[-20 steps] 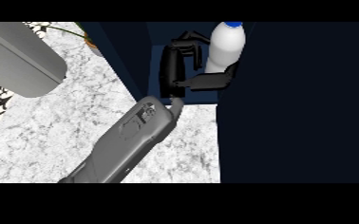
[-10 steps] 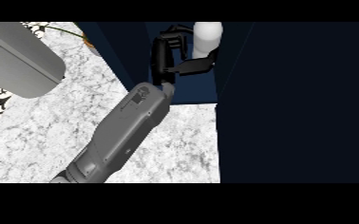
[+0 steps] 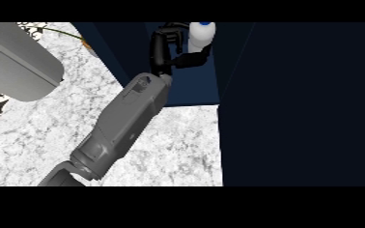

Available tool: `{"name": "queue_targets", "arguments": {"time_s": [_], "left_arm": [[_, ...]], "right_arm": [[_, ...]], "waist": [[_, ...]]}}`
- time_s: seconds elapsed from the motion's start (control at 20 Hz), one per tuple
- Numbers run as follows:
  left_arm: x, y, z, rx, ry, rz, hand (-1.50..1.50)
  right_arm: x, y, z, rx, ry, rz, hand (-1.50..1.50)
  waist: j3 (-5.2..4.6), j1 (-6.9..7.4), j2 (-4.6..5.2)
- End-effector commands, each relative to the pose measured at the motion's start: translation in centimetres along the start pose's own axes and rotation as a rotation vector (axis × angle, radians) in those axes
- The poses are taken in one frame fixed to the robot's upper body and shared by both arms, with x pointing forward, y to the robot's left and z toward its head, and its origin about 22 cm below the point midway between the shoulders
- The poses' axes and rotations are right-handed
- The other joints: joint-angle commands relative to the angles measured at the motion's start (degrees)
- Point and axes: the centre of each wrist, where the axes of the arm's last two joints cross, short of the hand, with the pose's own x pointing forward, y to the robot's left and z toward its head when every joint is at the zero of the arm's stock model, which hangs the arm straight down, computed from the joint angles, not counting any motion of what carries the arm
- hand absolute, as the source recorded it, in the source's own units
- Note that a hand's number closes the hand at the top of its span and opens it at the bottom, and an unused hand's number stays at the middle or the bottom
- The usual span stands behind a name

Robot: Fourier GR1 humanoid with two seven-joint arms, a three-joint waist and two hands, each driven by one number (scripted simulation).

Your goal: Pick up the bottled water, place it into the cabinet and close the cabinet

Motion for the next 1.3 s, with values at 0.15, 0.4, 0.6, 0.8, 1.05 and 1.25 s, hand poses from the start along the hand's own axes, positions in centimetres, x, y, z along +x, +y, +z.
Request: {"name": "queue_targets", "arguments": {"time_s": [0.15,0.4,0.6,0.8,1.05,1.25], "left_arm": [[0.4,-0.6,-1.6,-0.025,-0.008,-0.139,-1.5],[0.2,0.7,-3.0,-0.024,0.016,-0.183,-1.5],[0.4,0.2,-3.0,0.0,0.03,-0.127,-1.5],[1.5,1.5,-4.6,-0.029,-0.017,-0.085,-1.5],[1.0,0.3,-2.9,-0.094,-0.08,0.132,-1.5],[0.1,0.5,-1.8,-0.166,-0.073,0.192,-1.5]], "right_arm": [[1.2,-0.4,-0.1,0.004,-0.039,-0.041,-1.5],[1.4,0.8,-1.5,-0.001,-0.076,-0.029,-1.5],[2.0,0.7,-1.5,0.019,-0.08,-0.017,-1.5],[1.9,0.8,-0.7,-0.001,-0.079,-0.019,-1.5],[1.6,0.8,-1.5,0.008,-0.076,-0.008,-1.5],[2.6,1.2,-1.4,0.008,-0.065,-0.006,-1.5]], "waist": [[0.03,-0.81,0.02],[-0.01,-0.03,0.29],[-0.05,-1.22,0.52],[-0.02,-0.5,0.07],[-0.08,0.48,-0.18],[-0.05,1.43,-0.61]]}}
